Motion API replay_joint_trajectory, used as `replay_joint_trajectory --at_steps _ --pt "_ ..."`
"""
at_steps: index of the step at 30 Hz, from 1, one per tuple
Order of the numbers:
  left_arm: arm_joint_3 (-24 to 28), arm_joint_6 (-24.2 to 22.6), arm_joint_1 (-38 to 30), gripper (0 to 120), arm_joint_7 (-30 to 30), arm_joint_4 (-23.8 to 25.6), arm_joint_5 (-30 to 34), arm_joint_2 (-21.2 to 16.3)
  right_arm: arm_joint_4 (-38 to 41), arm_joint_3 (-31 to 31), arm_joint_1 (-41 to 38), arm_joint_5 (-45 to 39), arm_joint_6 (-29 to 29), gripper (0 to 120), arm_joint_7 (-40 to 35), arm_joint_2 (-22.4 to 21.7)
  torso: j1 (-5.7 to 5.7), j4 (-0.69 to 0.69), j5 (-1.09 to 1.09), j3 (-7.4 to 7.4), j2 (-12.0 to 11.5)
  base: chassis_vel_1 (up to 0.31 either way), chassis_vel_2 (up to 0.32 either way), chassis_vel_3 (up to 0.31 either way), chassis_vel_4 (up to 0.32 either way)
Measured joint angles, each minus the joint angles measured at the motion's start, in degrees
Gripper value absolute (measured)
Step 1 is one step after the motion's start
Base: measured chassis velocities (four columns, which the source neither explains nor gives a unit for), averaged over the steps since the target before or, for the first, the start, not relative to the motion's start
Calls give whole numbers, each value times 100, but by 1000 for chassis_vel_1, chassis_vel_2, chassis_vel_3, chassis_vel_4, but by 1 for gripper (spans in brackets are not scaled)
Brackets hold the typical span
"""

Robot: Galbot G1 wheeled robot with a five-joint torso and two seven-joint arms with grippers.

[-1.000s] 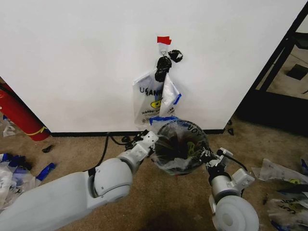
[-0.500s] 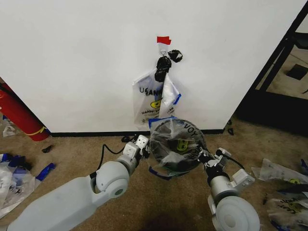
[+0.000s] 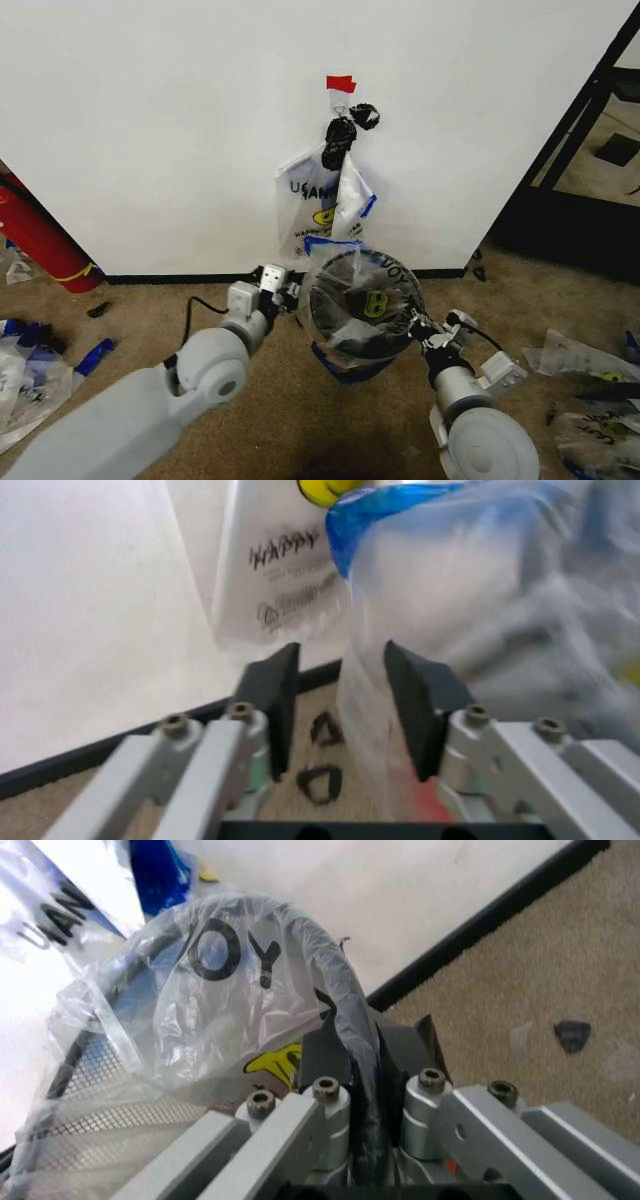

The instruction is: Pick up the garbage bag from the wall and place it over the trash bin.

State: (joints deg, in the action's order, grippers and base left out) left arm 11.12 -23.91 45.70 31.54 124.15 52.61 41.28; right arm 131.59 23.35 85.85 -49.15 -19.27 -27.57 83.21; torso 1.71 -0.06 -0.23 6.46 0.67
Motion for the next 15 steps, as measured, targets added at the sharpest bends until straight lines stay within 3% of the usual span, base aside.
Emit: replay_joint_trajectory --at_steps 5,7,11,12,15 --pt "-495 -12 593 61 -95 444 -211 -206 -182 51 -91 -273 -35 1 -84 -84 0 0 0 0 0 0 0 0 0" --pt "-605 -5 694 64 -94 493 -232 -198 -237 51 -114 -325 -37 1 -90 -99 0 -2 1 0 0 0 0 0 0" --pt "-1221 209 1417 80 -97 788 -426 -61 -570 48 -235 -581 -43 1 -92 -140 0 -3 1 0 0 0 0 0 0" --pt "-1486 383 1869 86 -105 927 -595 48 -738 7 -299 -611 -47 1 -68 -153 0 -4 0 0 0 0 0 0 0" --pt "-1775 645 2527 93 -138 1086 -977 274 -1022 -116 -435 -599 -59 1 -30 -168 0 2 -1 0 0 0 0 0 0"
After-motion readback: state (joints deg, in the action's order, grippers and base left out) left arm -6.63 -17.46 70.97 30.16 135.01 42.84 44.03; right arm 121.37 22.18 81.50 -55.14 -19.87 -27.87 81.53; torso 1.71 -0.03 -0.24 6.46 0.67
